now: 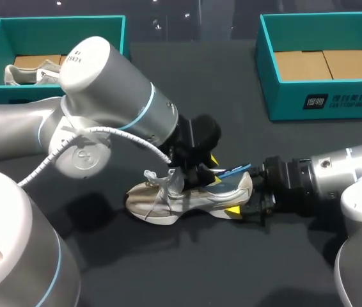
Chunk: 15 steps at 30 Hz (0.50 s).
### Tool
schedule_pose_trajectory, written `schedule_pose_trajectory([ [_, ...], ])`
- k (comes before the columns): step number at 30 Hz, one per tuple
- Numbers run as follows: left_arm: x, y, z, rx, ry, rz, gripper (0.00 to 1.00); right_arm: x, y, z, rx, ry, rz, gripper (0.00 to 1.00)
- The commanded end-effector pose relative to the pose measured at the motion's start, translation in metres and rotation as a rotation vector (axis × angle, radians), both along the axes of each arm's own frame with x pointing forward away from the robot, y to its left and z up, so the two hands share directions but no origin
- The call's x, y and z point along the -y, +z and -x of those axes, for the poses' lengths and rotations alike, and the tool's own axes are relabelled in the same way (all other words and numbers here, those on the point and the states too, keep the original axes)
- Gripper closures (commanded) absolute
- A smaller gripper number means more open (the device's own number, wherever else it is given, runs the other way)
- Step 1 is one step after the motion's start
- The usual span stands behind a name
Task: Take the shoe out of the shoebox, open the shoe tongue, remove and reinsert the insole, then place the shoe into the shoebox
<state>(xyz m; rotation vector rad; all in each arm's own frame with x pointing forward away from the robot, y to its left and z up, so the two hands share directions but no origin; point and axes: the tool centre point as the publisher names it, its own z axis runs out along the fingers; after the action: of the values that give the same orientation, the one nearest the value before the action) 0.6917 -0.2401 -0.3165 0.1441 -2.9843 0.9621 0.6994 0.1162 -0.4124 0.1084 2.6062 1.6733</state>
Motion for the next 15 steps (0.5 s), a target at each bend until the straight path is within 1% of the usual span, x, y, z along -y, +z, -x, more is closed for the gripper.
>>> schedule_pose_trajectory([
  [1, 0.007, -0.006, 0.008, 0.028, 0.026, 0.02, 0.54, 0.0, 0.0, 0.001, 0.0, -0.001, 0.004, 1.0],
  [8, 0.018, -0.016, 0.006, 0.069, 0.061, 0.035, 0.57, 0.0, 0.0, 0.001, 0.0, -0.001, 0.004, 1.0],
  [15, 0.02, -0.023, 0.002, 0.098, 0.093, 0.049, 0.64, 0.0, 0.0, 0.001, 0.0, -0.001, 0.004, 1.0],
])
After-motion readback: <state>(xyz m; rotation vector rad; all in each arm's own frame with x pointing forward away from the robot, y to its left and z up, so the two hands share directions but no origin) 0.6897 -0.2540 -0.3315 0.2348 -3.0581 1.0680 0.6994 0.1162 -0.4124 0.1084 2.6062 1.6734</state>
